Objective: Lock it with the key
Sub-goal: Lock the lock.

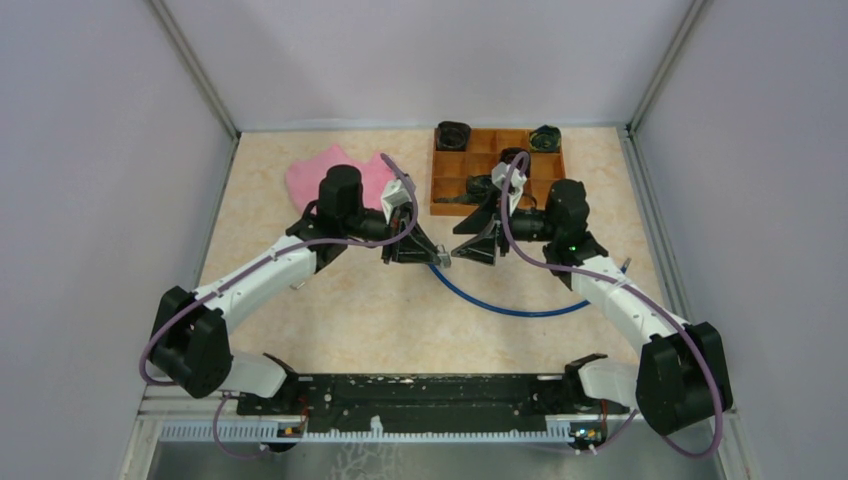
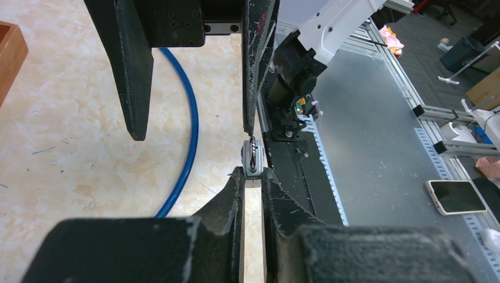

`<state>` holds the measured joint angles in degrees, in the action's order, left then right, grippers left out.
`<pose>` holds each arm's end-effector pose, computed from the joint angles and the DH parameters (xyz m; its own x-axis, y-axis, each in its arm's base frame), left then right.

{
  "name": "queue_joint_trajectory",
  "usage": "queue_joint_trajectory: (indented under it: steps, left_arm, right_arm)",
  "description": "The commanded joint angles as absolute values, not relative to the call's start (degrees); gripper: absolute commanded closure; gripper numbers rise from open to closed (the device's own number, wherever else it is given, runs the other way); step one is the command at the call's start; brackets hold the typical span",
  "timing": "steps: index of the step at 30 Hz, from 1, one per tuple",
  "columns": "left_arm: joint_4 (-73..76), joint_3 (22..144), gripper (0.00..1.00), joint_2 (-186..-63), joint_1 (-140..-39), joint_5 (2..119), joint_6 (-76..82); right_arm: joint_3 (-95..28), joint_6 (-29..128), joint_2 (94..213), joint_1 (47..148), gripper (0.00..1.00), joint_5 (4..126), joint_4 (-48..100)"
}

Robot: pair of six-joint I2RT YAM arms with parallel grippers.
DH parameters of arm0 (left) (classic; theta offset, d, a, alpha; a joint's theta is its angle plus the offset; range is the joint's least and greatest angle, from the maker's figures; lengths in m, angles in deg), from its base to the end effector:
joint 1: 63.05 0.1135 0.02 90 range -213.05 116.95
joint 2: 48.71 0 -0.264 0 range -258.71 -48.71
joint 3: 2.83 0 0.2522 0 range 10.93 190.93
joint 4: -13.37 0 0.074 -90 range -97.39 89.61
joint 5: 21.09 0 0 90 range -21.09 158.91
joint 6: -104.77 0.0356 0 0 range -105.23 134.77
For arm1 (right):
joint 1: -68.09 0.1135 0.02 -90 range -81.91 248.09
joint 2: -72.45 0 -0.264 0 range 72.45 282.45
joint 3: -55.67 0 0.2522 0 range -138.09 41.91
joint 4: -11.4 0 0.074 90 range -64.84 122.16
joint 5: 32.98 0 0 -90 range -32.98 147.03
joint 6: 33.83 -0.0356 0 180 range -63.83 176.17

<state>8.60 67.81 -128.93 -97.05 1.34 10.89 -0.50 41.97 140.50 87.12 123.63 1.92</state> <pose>0.2375 -0.1999 0.3100 -0.2697 0.1508 -0.9511 0.9397 -0.1746 -0.2941 0.2315 0.1144 0.3028 -0.2828 0.0055 -0.9592 -0.9562 0.0773 0.2824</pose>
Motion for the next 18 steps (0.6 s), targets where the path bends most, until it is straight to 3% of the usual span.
queue_joint_trajectory:
  steps: [1, 18]
  left_arm:
    - [12.00, 67.04, 1.00, -127.52, -97.15, -1.49, 9.45]
    - [11.57, 66.79, 1.00, -127.59, -97.15, -0.87, 10.64]
  right_arm:
    - [-1.15, 41.12, 139.29, 88.23, 0.37, 125.66, -1.65]
    - [-3.62, 45.60, 140.23, 92.22, 0.37, 119.11, 6.17]
